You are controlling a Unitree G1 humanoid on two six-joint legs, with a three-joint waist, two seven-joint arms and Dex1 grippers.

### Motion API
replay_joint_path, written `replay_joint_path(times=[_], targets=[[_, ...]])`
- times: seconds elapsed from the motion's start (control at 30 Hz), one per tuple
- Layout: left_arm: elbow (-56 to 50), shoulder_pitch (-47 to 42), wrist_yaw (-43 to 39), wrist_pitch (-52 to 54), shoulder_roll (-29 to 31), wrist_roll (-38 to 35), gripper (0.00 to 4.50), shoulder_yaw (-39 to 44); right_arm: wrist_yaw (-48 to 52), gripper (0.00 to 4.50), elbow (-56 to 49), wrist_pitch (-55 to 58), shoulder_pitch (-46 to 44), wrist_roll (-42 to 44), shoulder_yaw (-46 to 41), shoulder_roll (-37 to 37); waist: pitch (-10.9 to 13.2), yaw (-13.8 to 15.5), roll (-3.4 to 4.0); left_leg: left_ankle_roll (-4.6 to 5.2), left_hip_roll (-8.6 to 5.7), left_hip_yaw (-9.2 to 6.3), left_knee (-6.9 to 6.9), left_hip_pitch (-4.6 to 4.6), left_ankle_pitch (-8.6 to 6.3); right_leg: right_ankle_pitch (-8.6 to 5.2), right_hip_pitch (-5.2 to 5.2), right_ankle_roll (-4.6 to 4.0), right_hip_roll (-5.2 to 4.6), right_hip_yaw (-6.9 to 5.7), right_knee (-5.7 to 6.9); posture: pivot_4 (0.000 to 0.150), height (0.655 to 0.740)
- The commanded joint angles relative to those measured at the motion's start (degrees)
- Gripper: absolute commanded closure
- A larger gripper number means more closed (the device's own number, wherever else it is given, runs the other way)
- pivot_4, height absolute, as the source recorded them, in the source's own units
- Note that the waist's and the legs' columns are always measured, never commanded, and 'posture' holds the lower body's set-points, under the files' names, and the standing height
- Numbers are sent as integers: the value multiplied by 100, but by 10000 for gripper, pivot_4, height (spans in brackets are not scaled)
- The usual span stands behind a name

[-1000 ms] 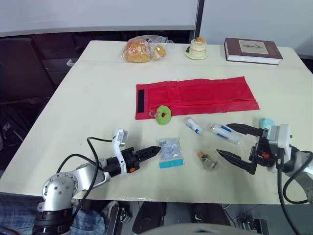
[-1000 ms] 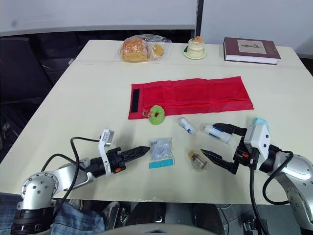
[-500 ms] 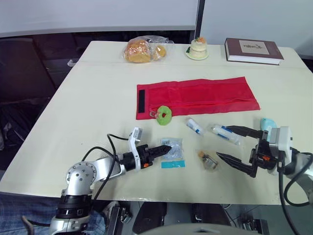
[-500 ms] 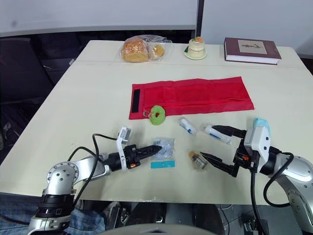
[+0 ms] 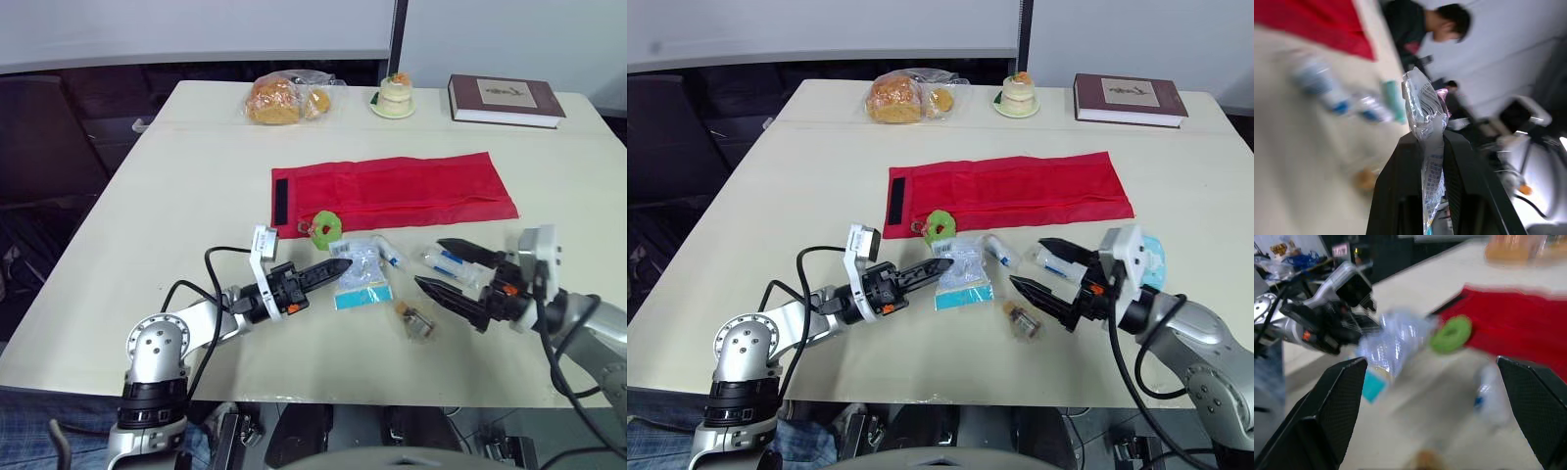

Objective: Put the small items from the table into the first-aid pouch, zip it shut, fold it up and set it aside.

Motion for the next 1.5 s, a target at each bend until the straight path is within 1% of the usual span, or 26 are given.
replay_joint_path(times=[0.03,0.1,0.2,0.27,0.3,0.33,0.37,0.4,0.47,0.53,0.57,0.6,0.8,0.93,0.97,1.0,1.03,1.07,1.1,1.13,1.17,1.2,1.23,1.3,1.4,1.5], targets=[[-197,-146,-188,-159,-11,-199,44022,23,-867,0,62,748,-421,1522,98,35,0,4,-1,0,-1,-2,0,-1,0,0,0,0,1,-2,-1,1500,7400],[-166,-213,-226,-241,-46,-189,44028,7,-1369,0,180,964,-634,2366,199,48,1,6,-1,1,-2,-2,-2,-3,-1,0,0,0,5,-2,-3,1500,7400],[-109,-297,-223,-347,-151,-116,44035,-81,-2051,0,311,936,-921,3304,452,176,2,2,-3,3,-2,-5,-3,-9,-2,1,0,2,9,-7,-13,1500,7400],[-131,-302,-245,-375,-211,19,44055,-186,-2439,0,378,904,-1079,3676,621,244,2,-2,-4,4,-2,-1,-3,-11,-2,11,0,19,10,-4,-18,1500,7400],[-138,-293,-265,-395,-225,66,44109,-215,-2593,5245,392,881,-1135,3774,685,265,2,-3,-4,6,-3,-1,-3,-11,-3,11,1,21,11,-4,-20,1500,7400],[-127,-296,-271,-423,-249,108,44110,-230,-2740,8434,406,847,-1191,3849,740,294,2,-5,-4,6,-4,0,-3,-12,-3,12,0,22,13,-4,-21,1500,7400],[-116,-300,-274,-444,-266,132,44112,-236,-2856,15175,414,817,-1229,3918,778,307,3,-3,-5,6,-3,-1,-3,-12,-3,12,0,23,14,-5,-22,1500,7400],[-108,-307,-273,-471,-294,148,44114,-248,-2989,17638,427,767,-1283,3987,820,351,3,-1,-5,6,-3,-2,-3,-13,-3,12,0,23,15,-6,-24,1500,7400],[-126,-305,-271,-503,-340,180,44205,-305,-3242,28567,465,651,-1380,4120,880,443,3,-4,-5,6,-3,-1,-3,-13,-3,12,0,24,17,-5,-24,1500,7400],[-165,-269,-305,-508,-359,246,44208,-374,-3401,37790,481,590,-1428,4181,903,495,3,-4,-5,6,-2,-1,-3,-13,-3,12,0,24,18,-5,-24,1500,7400],[-175,-251,-317,-511,-363,260,44227,-390,-3438,42123,478,580,-1433,4188,904,494,3,-5,-5,6,-1,-1,-3,-13,-3,12,-1,24,19,-5,-24,1500,7400],[-172,-236,-338,-513,-358,281,44275,-400,-3476,44984,483,571,-1431,4182,897,487,3,-4,-5,6,-1,-1,-3,-13,-3,12,0,24,21,-6,-24,1500,7400],[-148,-160,-464,-460,-247,506,44279,-462,-3606,45000,496,510,-1431,4222,863,486,3,-6,-5,7,0,0,-4,-13,-3,12,-1,25,21,-5,-25,1500,7400],[-159,-170,-517,-795,-244,1167,44282,-464,-3575,45000,470,488,-1346,4213,764,426,3,-4,-5,6,0,-1,-4,-13,-3,12,-1,25,23,-5,-25,1500,7400],[-128,-208,-524,-908,-198,1325,39295,-393,-3528,45000,471,486,-1284,4183,677,367,3,-2,-5,6,0,0,-4,-13,-3,12,-1,25,23,-5,-25,1500,7400],[-113,-229,-539,-976,-160,1421,36324,-342,-3498,45000,468,483,-1240,4164,618,324,3,4,-5,6,0,0,-4,-14,-3,12,-1,25,23,-6,-25,1500,7400],[-173,-252,-635,-1105,-18,1690,30816,-320,-3433,45000,470,474,-1168,4090,526,265,3,-2,-6,7,0,1,-4,-14,-3,12,0,25,23,-5,-26,1500,7400],[-221,-274,-684,-1206,90,1911,29470,-291,-3360,45000,460,464,-1097,4019,445,210,3,-3,-6,7,0,1,-5,-15,-3,12,-1,25,23,-4,-28,1500,7400],[-252,-315,-725,-1389,217,2276,22935,-282,-3233,45000,431,460,-1007,3885,355,124,3,-5,-5,7,0,2,-6,-14,-3,12,-1,24,25,-5,-28,1500,7400],[-246,-367,-732,-1592,332,2652,22146,-287,-3126,45000,404,460,-920,3772,274,46,4,-5,-5,7,1,2,-7,-13,-3,12,-1,24,25,-5,-28,1500,7400],[-161,-453,-714,-1868,489,3154,18674,-353,-3036,45000,383,464,-825,3683,191,-28,4,-4,-5,7,1,2,-9,-13,-3,12,-1,25,25,-5,-28,1500,7400],[-48,-543,-726,-2161,610,3650,13251,-419,-2951,45000,367,454,-737,3590,122,-86,4,1,-5,7,2,1,-10,-13,-3,12,-2,24,31,-5,-30,1500,7400],[118,-686,-747,-2423,697,4057,9636,-451,-2887,45000,359,424,-660,3482,63,-118,4,14,-5,7,3,1,-11,-13,-3,12,-1,24,32,-6,-30,1500,7400],[478,-993,-828,-2907,823,4795,450,-564,-2814,45000,370,364,-555,3318,-2,-137,4,17,-5,7,-1,-5,-11,-17,-3,12,-1,24,52,-2,-31,1500,7400],[1179,-1451,-773,-3555,930,5908,450,-822,-2752,45000,370,286,-510,3160,-31,-86,4,10,-6,7,1,2,-10,-18,-3,12,-1,24,52,9,-31,1500,7400],[1769,-1715,-1140,-4185,1166,6946,450,-1325,-2706,45000,404,220,-529,2974,-15,-32,4,-8,-6,12,2,14,-11,-17,-7,13,-2,27,51,20,-40,1500,7400]])
